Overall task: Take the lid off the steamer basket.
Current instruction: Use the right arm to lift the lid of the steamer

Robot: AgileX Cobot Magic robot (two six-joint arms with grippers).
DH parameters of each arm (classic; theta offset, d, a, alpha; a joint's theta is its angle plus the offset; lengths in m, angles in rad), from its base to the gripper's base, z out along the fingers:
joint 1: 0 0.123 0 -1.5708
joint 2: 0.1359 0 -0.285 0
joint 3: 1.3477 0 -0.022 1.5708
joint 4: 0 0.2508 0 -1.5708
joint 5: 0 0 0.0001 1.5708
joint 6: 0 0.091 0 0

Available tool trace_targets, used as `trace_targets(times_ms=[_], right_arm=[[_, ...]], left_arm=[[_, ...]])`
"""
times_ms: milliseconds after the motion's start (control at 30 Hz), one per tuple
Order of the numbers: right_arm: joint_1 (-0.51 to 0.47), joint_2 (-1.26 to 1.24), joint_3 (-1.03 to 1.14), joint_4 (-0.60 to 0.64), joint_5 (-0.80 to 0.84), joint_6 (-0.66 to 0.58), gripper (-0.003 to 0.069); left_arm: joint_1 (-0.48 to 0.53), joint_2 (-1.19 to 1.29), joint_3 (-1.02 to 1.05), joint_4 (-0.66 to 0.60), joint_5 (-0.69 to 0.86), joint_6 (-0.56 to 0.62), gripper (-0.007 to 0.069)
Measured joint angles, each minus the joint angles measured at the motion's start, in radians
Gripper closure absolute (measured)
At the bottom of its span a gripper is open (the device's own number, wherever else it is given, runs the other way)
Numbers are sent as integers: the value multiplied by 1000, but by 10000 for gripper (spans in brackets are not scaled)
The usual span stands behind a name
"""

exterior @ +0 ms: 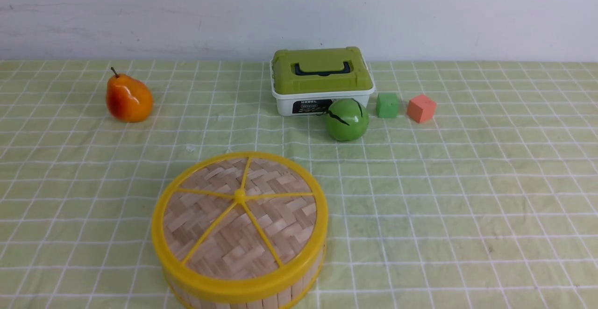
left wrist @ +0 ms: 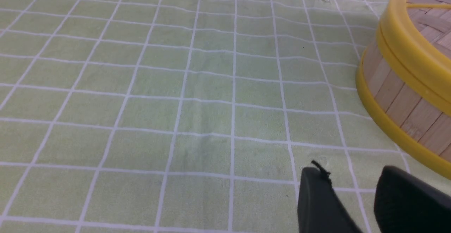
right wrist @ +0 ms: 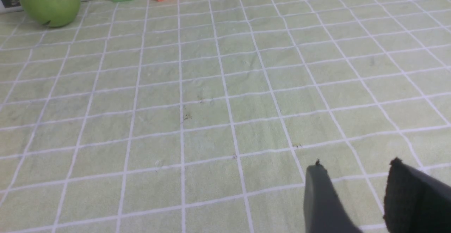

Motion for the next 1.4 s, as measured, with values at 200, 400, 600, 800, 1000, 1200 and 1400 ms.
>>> trace_targets(times_ms=[200, 400, 600, 800, 1000, 1200, 1400], right_arm=[[0, 0, 0, 0, 0, 0, 418], [0, 0, 0, 1, 0, 0, 418], [0, 0, 0, 1, 0, 0, 418], [0, 0, 0, 67, -5, 0, 418], [0, 0, 5, 486, -14, 113, 418], [0, 0, 9, 795, -96, 182, 418], [0, 0, 9, 765, -116, 148, 418]], left_arm=[[0, 0, 0, 0, 0, 0, 386], [0, 0, 0, 0, 0, 0, 386], [0, 0, 0, 0, 0, 0, 386], [0, 0, 0, 0, 0, 0, 386], [0, 0, 0, 0, 0, 0, 386], [0, 0, 0, 0, 0, 0, 386], [0, 0, 0, 0, 0, 0, 386]])
